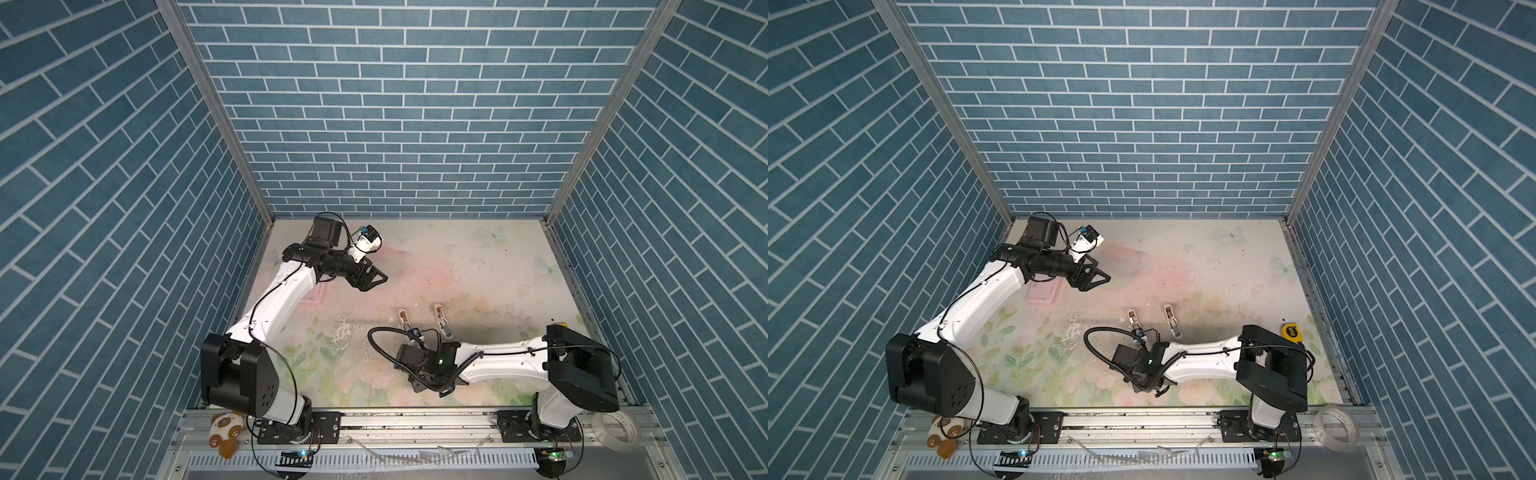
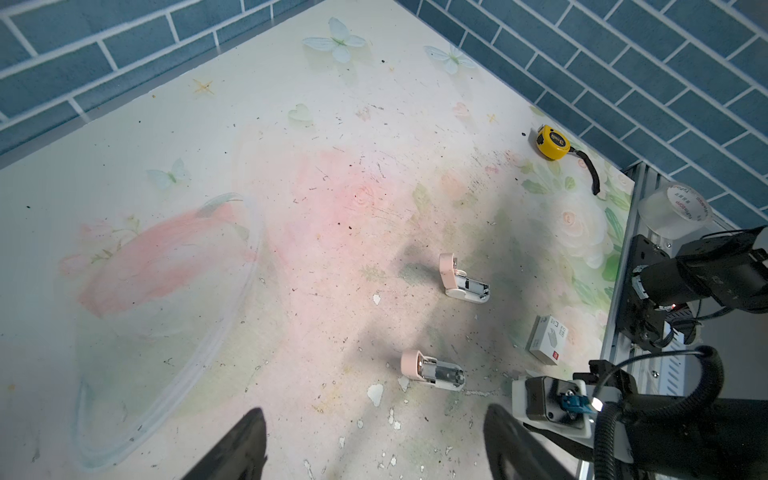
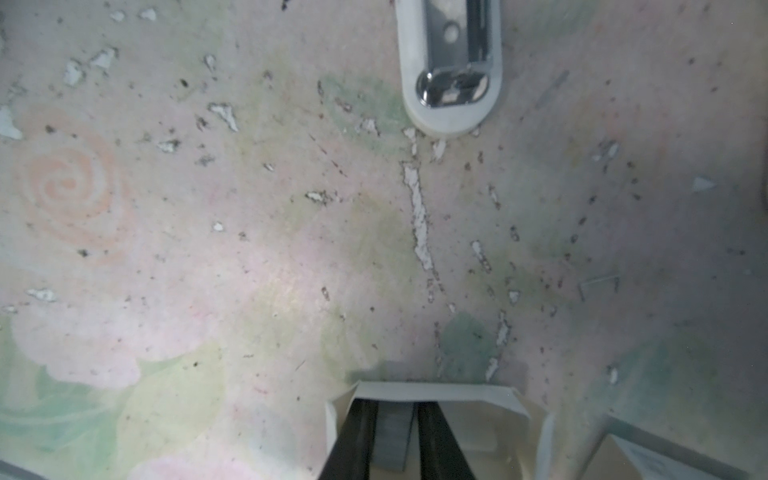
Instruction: Load the staples into the stapler
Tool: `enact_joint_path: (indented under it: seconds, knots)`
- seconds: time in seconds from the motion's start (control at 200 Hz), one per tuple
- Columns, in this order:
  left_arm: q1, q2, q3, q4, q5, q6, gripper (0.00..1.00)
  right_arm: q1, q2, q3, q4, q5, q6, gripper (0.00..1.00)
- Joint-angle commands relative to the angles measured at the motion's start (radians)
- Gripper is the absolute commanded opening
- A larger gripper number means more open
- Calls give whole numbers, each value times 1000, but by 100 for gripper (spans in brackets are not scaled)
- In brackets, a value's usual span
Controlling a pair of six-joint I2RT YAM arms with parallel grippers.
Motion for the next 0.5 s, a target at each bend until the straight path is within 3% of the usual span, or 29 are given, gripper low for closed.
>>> enact_joint_path:
  seconds: [0.0, 0.205, 0.495]
  knots:
    - [5, -22, -17, -2, 4, 3, 83, 5, 45, -13, -23, 22, 43, 23]
    - [5, -17, -15, 0, 7, 1, 84, 4, 58, -15, -17, 22, 44, 22]
    - [5, -13, -11, 1, 8, 0, 83, 5, 46, -23, -15, 37, 42, 10]
